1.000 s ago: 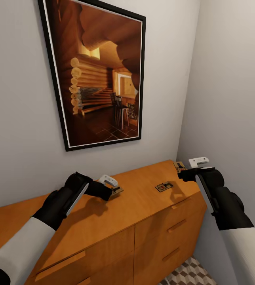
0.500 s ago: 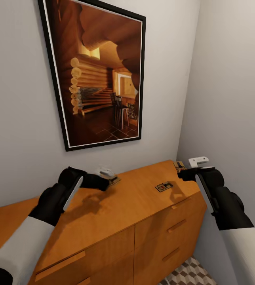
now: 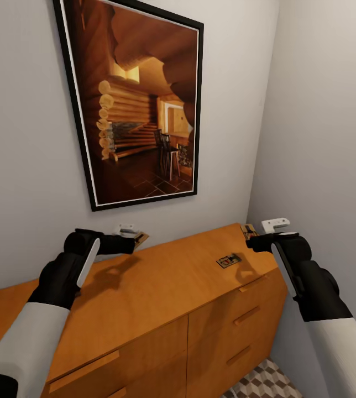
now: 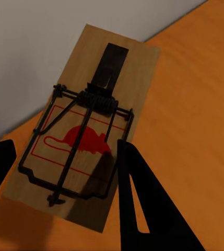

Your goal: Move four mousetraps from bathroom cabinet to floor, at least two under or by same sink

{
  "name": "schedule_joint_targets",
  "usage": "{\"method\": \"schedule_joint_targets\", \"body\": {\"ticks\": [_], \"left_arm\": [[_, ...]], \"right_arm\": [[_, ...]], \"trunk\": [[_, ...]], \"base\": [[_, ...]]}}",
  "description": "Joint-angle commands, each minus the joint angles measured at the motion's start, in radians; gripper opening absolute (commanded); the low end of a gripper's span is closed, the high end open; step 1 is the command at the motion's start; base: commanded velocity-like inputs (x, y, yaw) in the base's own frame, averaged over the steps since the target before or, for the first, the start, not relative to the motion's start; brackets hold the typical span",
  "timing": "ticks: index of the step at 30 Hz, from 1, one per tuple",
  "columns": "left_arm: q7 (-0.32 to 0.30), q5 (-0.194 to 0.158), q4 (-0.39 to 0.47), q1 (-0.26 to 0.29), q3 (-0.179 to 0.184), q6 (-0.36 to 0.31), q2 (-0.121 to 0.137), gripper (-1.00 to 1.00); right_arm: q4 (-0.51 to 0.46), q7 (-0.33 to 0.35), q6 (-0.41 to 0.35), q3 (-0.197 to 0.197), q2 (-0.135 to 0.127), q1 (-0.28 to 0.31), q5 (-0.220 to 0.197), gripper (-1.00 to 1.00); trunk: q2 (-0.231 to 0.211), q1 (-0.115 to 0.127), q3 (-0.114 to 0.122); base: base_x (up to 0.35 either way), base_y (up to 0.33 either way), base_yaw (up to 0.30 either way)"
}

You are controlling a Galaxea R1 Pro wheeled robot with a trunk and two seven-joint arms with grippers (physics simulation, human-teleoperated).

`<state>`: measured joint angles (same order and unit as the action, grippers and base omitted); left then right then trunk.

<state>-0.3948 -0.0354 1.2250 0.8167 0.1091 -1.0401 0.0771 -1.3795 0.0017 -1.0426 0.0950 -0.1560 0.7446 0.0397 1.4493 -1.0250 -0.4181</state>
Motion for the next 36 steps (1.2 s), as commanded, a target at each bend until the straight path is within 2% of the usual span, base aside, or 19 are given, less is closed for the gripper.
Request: {"method": "schedule_joint_targets", "body": {"ticks": [1,9,14,19,30,36], "left_arm": [[0.002,-0.003,0.002,0.001,0.001,-0.005,0.001,-1.0],[0.009,-0.002,0.012,0.001,0.002,-0.005,0.001,-1.0],[0.011,-0.003,0.013,0.001,0.001,-0.004,0.001,-1.0],[0.011,-0.003,0.01,0.001,0.002,-0.003,0.0,-1.0],[0.011,-0.006,0.007,0.001,0.003,-0.003,0.0,-1.0],[0.011,-0.007,0.006,0.001,0.003,-0.002,0.0,-1.0]], "right_arm": [[-0.001,0.0,-0.005,0.002,0.0,0.001,0.003,-1.0],[-0.008,-0.003,-0.005,0.009,0.018,0.0,0.004,-1.0],[-0.021,-0.006,-0.005,0.013,0.057,0.0,0.006,-1.0],[-0.023,-0.005,-0.005,0.014,0.076,-0.001,0.006,-1.0],[-0.024,-0.005,-0.005,0.013,0.081,-0.001,0.006,-1.0],[-0.024,-0.005,-0.005,0.012,0.081,-0.001,0.006,-1.0]], "trunk": [[0.001,0.0,-0.001],[0.001,0.0,-0.001],[0.001,0.0,-0.001],[0.001,0.0,-0.001],[0.001,0.0,-0.001],[0.001,0.0,-0.001]], "base": [[0.0,0.0,0.0],[-0.022,-0.01,0.0],[-0.175,-0.143,0.0],[-0.23,-0.195,0.0],[-0.235,-0.197,0.0],[-0.077,-0.057,0.0]]}}
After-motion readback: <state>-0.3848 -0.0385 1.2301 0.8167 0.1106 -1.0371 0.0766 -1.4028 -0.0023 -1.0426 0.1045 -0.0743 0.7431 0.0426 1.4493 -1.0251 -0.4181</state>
